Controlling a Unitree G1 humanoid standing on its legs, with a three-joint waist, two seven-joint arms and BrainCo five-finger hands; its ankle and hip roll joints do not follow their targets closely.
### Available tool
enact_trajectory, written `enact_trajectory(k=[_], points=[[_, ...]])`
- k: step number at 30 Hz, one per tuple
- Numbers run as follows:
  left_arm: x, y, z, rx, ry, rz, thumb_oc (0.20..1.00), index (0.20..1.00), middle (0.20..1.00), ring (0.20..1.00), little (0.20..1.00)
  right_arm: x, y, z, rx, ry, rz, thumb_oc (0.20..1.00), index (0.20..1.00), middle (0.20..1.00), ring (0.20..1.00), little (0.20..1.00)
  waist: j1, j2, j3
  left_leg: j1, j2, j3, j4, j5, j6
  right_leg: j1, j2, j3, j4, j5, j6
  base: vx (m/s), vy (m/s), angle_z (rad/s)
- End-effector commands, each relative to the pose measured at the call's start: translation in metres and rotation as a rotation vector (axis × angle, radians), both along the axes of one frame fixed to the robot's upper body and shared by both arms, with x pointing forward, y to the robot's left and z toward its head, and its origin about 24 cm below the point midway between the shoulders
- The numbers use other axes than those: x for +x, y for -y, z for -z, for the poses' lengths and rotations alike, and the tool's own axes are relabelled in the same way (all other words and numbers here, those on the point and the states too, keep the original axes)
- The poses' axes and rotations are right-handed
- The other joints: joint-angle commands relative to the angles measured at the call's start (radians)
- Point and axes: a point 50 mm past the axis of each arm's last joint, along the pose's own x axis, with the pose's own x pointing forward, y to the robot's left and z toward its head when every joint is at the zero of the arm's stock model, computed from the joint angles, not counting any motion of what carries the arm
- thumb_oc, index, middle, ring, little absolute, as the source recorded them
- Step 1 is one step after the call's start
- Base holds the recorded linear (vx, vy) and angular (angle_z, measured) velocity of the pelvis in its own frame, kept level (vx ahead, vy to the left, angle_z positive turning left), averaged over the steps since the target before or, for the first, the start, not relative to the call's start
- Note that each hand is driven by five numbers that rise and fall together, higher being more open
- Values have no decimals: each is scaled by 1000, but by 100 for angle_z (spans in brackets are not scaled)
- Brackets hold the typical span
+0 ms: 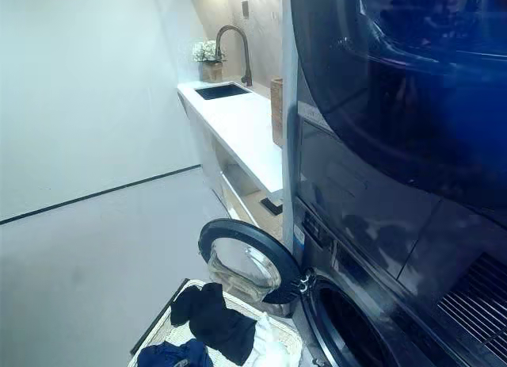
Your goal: Put the clothes into the washing machine.
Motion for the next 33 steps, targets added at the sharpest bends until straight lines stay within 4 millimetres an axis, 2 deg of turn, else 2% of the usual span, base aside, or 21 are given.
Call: enact_trajectory(k=[1, 5, 10, 18, 20, 21, 22, 25, 27, 30, 33], points=[[31, -1, -10, 30, 73, 47, 1000, 1000, 1000, 1000, 1000, 29, -15, -8, 20, 60, -22, 1000, 1000, 1000, 1000, 1000, 9, -82, 42, -15, -49, -14, -2, 8, 17, 74, -29, 74, 33, -96, 30, 211, -165, 47], [32, -1, -11, 33, 99, 50, 1000, 1000, 1000, 1000, 1000, 30, -13, -8, 23, 73, -6, 1000, 1000, 1000, 1000, 1000, 10, -82, 45, -18, -49, -13, -2, 10, 17, 71, -29, 73, 35, -95, 31, 0, 0, 0], [45, 0, -21, 108, 245, 142, 1000, 1000, 1000, 1000, 1000, 37, -8, -13, 22, 124, 18, 1000, 1000, 1000, 1000, 1000, 8, -81, 63, -26, -50, -8, -2, 13, 15, 59, -29, 73, 40, -95, 32, 0, 0, 0], [54, -11, -29, 241, 337, 119, 1000, 1000, 1000, 1000, 1000, 48, -1, -20, 21, 190, 66, 1000, 1000, 1000, 1000, 1000, 8, -78, 103, -67, -50, 8, 1, 27, 9, 15, -34, 61, 40, -80, 35, -9, 3, 0], [60, -16, -33, 303, 365, 121, 1000, 1000, 1000, 1000, 1000, 60, -2, -26, 30, 227, 78, 1000, 1000, 1000, 1000, 1000, 6, -77, 133, -103, -48, 18, 29, 28, 11, -29, -35, 60, 95, -99, 30, -194, 24, -1], [76, -20, -42, 351, 419, 120, 1000, 1000, 1000, 1000, 1000, 78, -5, -36, 44, 292, 81, 1000, 1000, 1000, 1000, 1000, 5, -76, 178, -167, -44, 18, 77, 29, 12, -101, -33, 64, 170, -120, 24, -229, 9, -1], [76, -20, -42, 351, 419, 120, 1000, 1000, 1000, 1000, 1000, 78, -5, -36, 44, 292, 81, 1000, 1000, 1000, 1000, 1000, 5, -76, 178, -167, -44, 18, 77, 29, 12, -101, -33, 64, 170, -120, 24, -319, 1, -2], [111, -23, -65, 444, 513, 96, 1000, 1000, 1000, 1000, 1000, 120, -12, -63, 66, 422, 92, 1000, 1000, 1000, 1000, 1000, -4, -75, 264, -298, -36, 16, 162, 41, -8, -244, -31, 61, 273, -135, 20, -318, 8, -3], [124, -26, -74, 474, 542, 63, 1000, 1000, 1000, 1000, 1000, 133, -13, -74, 73, 475, 101, 1000, 1000, 1000, 1000, 1000, -10, -72, 292, -355, -26, 15, 180, 53, -23, -304, -25, 63, 308, -143, 16, -195, 8, 4], [137, -27, -85, 507, 589, 28, 1000, 1000, 1000, 1000, 1000, 146, -13, -86, 92, 537, 120, 1000, 1000, 1000, 1000, 1000, -10, -72, 319, -413, -30, 7, 197, 57, -25, -364, -18, 64, 340, -150, 12, -143, 4, 3], [161, -30, -109, 531, 671, -30, 1000, 1000, 1000, 1000, 1000, 168, -16, -109, 122, 640, 144, 1000, 1000, 1000, 1000, 1000, -11, -72, 357, -522, -33, 12, 245, 60, -32, -473, -17, 58, 410, -161, 14, -181, 4, -4]])
